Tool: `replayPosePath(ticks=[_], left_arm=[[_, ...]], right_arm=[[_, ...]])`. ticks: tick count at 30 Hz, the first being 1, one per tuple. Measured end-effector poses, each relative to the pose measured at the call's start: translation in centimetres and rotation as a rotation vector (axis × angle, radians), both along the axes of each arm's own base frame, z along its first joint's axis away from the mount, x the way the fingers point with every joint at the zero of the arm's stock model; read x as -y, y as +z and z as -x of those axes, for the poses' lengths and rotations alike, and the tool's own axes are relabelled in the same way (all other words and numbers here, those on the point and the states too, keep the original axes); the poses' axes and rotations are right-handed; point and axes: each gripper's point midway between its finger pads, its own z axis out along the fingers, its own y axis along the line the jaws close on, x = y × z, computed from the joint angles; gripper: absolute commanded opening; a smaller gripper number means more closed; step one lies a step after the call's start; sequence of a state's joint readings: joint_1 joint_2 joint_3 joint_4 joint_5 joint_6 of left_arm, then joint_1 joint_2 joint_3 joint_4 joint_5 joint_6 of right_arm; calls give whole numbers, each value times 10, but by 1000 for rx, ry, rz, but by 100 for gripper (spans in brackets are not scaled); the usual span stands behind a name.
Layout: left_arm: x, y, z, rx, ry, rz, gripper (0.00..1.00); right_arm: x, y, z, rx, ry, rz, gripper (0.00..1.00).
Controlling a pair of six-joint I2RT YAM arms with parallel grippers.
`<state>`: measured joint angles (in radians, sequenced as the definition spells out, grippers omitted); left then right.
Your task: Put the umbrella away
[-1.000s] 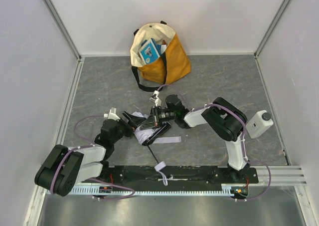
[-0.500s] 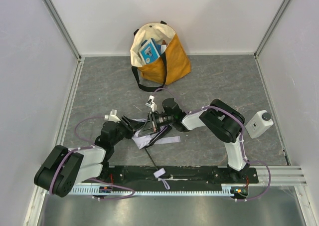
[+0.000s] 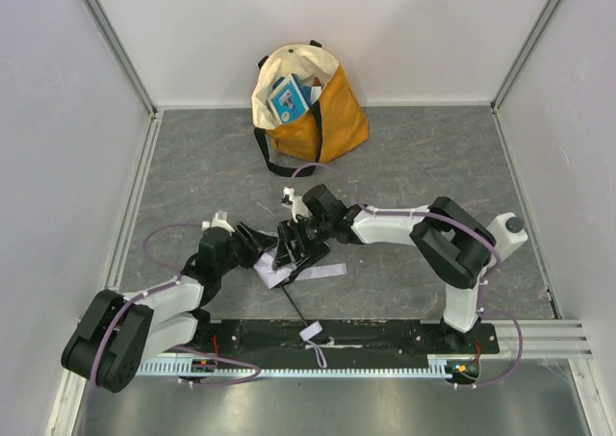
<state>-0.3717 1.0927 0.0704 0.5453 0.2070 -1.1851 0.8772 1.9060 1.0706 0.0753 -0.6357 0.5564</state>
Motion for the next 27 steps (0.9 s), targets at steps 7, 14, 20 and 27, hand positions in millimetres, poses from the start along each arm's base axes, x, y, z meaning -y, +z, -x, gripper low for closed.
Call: replayPosePath(ticks=[7, 14, 20, 27], left_arm=[[-1, 9, -15, -119, 37, -80, 2], [3, 0, -22, -157, 37, -75, 2], [14, 11, -17, -67, -30, 10, 2], [19, 33, -14, 40, -66, 68, 2]], right_arm=[[34, 26, -28, 318, -71, 203, 98], [29, 66, -41, 566, -80, 264, 93], [95, 35, -53, 478, -217, 371, 66], [166, 1, -17, 263, -441, 446, 68]])
